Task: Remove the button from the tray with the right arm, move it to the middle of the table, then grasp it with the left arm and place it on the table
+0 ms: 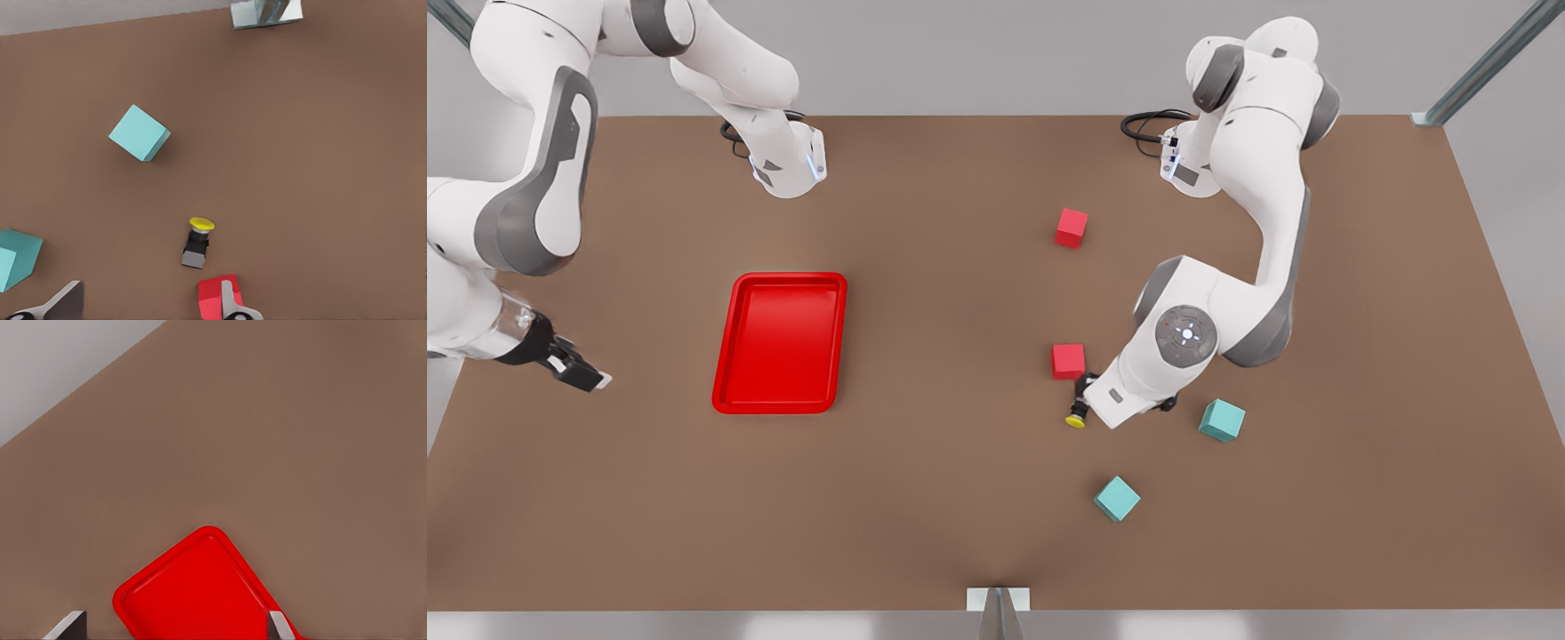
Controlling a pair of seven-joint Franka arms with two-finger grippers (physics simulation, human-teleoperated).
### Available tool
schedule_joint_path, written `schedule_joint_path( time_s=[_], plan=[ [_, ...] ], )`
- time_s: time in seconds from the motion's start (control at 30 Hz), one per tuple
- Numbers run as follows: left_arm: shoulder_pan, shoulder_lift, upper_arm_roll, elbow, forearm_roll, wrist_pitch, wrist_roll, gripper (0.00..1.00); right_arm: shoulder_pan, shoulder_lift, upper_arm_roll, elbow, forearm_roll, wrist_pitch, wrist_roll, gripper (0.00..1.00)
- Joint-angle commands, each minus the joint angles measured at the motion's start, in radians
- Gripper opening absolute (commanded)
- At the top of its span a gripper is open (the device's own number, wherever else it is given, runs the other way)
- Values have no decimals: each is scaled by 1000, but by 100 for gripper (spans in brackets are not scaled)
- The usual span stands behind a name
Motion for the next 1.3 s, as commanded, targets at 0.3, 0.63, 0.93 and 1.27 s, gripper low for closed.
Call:
schedule_joint_path(
  time_s=[0.3, 0.63, 0.93, 1.27],
  plan=[
    [-15, 91, 3, 0, 0, 126, -27, 100, 80, 6, 65, -2, -124, -205, -473, 100],
    [-53, 19, -2, -304, 65, 290, 6, 100, 23, 1, 65, -37, -105, -95, -472, 100],
    [-83, 86, -2, -290, 62, 298, -26, 100, 21, 4, 65, -37, -104, -115, -484, 100],
    [-72, 155, 1, -295, 128, 336, -4, 100, 20, 9, 65, -36, -104, -133, -484, 100]
  ],
)
